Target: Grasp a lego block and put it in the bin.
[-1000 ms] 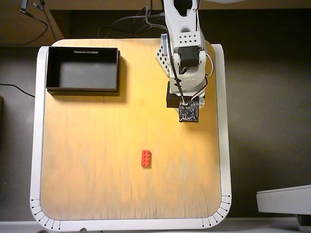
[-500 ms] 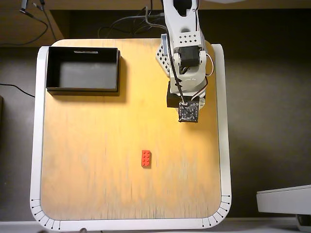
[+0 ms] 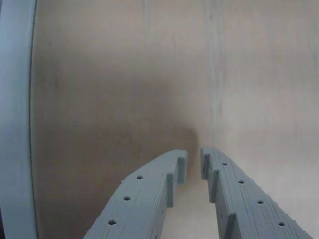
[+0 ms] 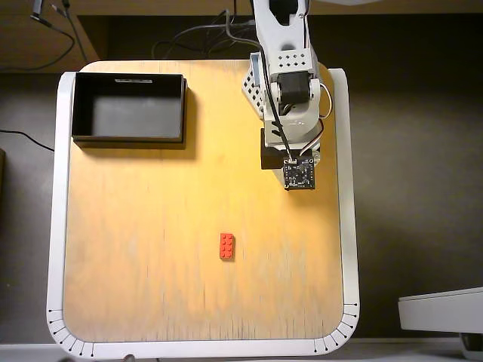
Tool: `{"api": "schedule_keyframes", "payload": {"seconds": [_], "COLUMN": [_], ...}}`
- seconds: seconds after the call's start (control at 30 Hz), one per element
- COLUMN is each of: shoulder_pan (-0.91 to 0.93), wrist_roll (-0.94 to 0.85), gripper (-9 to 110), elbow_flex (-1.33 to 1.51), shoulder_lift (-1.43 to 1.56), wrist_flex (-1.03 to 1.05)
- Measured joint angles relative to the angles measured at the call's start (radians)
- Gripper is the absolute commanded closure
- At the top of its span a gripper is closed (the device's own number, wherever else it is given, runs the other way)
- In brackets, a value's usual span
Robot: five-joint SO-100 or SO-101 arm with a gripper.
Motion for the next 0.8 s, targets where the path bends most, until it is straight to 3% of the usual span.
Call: {"api": "schedule_keyframes", "payload": {"seconds": [0.3, 0.8], "shoulder_pan": [0.106, 0.328], "wrist_roll": [0.066, 0.097], "gripper": [101, 94], "elbow_flex": [-0.048, -0.630], "shoulder_lift": [-0.132, -0.819], "wrist_flex": [-0.405, -0.443]}}
